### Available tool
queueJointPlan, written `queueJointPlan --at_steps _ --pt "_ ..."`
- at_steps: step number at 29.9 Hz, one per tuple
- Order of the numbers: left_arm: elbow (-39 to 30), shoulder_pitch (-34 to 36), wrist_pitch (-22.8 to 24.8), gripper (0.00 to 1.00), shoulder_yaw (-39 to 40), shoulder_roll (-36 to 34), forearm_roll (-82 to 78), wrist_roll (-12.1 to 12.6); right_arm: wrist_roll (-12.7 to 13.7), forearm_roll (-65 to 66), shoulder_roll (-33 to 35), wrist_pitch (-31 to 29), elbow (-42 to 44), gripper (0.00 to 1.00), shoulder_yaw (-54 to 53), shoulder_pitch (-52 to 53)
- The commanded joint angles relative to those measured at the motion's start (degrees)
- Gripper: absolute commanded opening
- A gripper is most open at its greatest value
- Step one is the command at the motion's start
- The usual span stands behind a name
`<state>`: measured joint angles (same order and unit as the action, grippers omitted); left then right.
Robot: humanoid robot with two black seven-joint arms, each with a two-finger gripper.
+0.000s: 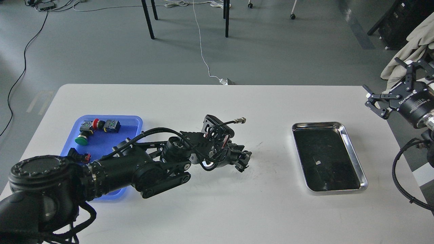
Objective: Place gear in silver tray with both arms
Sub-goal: 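Carry the black gear with the left gripper to the table center, then open the left gripper to set the gear down and lift away, then retract the left arm and move the right gripper toward the gear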
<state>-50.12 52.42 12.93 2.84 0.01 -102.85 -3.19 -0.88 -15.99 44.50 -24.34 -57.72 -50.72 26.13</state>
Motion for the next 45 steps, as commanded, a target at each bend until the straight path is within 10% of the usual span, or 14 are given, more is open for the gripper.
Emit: queueJointPlan --at_steps 1,8,25,45 --pt "0.03 -0.13 -0.18 0.67 0.76 -0.01 0.36 -0.06 0.0 0.0 0.06 -0.01 -0.02 0.99 0.01 0.06" --pt "-0.32 2.68 -1.68 0.94 4.53 -0.01 7.47 -0.06 0.0 0.26 0.06 -0.01 -0.55 0.99 0.01 0.33" --pt "-11.75 -0.12 -10.19 0.97 26.15 -24.52 34.79 0.03 0.09 2.02 0.33 -0.36 -3.54 0.99 -0.17 2.7" --pt "-10.26 -22.1 -13.37 0.97 52.96 -30.77 82.09 -1.12 0.09 7.29 3.31 0.43 -11.8 0.99 -0.08 2.61"
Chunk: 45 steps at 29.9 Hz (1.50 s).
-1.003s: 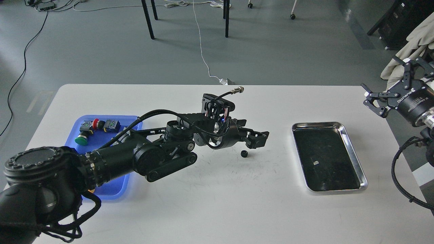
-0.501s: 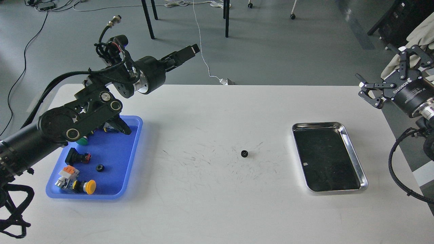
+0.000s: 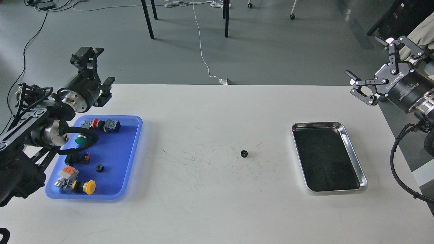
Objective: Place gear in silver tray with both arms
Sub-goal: 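Retract the left arm and move the right gripper toward the gear, then lower the right gripper onto the black gear and grasp it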
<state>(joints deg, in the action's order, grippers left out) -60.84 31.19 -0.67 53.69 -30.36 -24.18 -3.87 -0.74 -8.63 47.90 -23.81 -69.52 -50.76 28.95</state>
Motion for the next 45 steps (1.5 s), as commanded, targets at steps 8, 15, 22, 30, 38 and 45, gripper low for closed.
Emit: queueJointPlan --at_steps 8,15,22,30,38,45 --pt "0.9 -2.27 3.66 0.98 2.21 -4.88 5.55 -0.35 0.04 0.98 -0.09 -0.18 -0.27 0.99 0.14 -0.12" --pt "0.9 -2.8 3.4 0.98 2.3 -5.24 5.9 -0.53 1.26 16.42 0.18 2.8 -4.75 0.99 8.37 5.84" --pt "0.9 -2.8 3.31 0.98 2.48 -5.24 5.9 -0.62 3.2 31.73 0.53 4.48 -7.21 0.99 33.06 25.16" --pt "0.9 -2.8 3.22 0.98 2.56 -5.24 5.9 -1.85 6.98 45.44 -7.72 4.48 -7.3 0.99 62.77 46.88" --pt "0.82 -2.8 3.13 0.98 2.74 -5.41 5.9 -2.02 7.25 47.3 -22.91 4.39 -1.78 0.97 76.33 54.46" --pt "0.73 -2.71 3.13 0.98 2.83 -6.64 5.9 -2.2 7.33 46.6 -36.46 3.51 7.8 0.95 81.96 54.81"
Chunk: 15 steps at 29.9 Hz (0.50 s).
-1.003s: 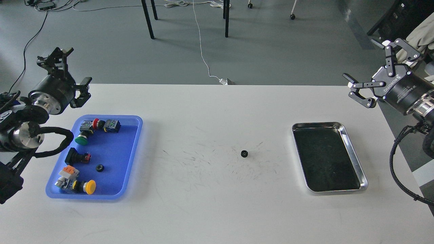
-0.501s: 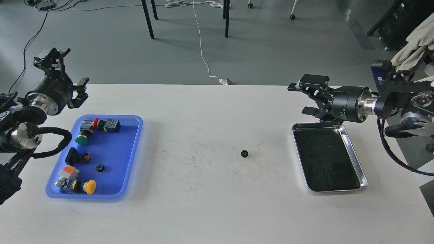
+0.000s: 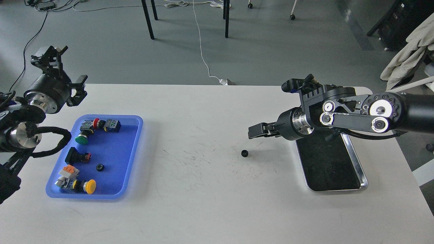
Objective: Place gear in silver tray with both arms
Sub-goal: 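Lower the right gripper onto the black gear and grasp it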
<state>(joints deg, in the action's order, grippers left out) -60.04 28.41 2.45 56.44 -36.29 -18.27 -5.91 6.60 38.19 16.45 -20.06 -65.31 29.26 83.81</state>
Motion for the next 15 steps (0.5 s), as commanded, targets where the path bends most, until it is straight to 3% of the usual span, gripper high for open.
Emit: queueJointPlan --at_steps 1,6,15 --pt "-0.07 -0.02 0.01 0.98 0.07 -0.8 -0.01 -0.42 -0.01 -0.22 -6.76 -0.24 5.27 0.95 2.98 -0.22" --pt "-0.07 0.06 0.1 0.98 0.07 -1.85 0.08 -0.86 -0.1 -0.83 -11.87 -3.22 9.59 0.92 5.19 -1.19" --pt "-0.42 -0.02 0.1 0.98 0.6 -2.29 0.08 -0.86 -0.1 -1.63 -15.04 -4.72 11.61 0.83 6.16 -1.19"
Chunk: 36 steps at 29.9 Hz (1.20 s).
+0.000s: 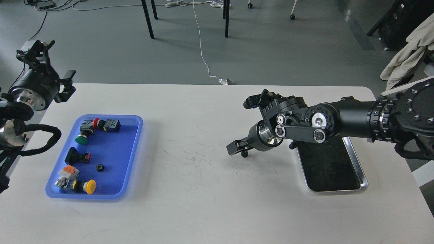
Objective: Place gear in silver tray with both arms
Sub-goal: 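Lower the right gripper onto the black gear and grasp it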
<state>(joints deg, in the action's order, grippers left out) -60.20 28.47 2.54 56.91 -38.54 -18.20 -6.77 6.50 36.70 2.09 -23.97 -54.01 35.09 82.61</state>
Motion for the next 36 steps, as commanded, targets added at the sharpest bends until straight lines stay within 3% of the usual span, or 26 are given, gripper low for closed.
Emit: queueJointPlan --at_steps 1,11,24,32,36 --pt "-0.36 -0.08 0.0 0.98 0.22 -0.05 0.01 0.0 0.01 -0.14 -0.94 -0.9 0.22 0.82 0.94 0.0" --pt "-0.45 -0.08 0.0 0.98 0.31 -0.31 0.01 0.0 0.01 -0.05 -1.91 -0.9 1.18 0.67 3.41 -0.43" --pt "-0.54 -0.08 0.18 0.98 0.4 -1.71 0.01 0.0 0.01 0.04 -2.09 -1.26 1.71 0.4 5.16 -0.35" --pt "-0.54 -0.08 0.09 0.98 0.4 -1.89 0.01 0.0 -0.08 0.04 -2.09 -1.26 1.71 0.17 5.25 0.0" --pt "-0.54 -0.08 0.09 0.98 0.4 -1.98 0.01 0.0 -0.17 0.04 -2.09 -1.34 1.62 0.12 5.25 0.71"
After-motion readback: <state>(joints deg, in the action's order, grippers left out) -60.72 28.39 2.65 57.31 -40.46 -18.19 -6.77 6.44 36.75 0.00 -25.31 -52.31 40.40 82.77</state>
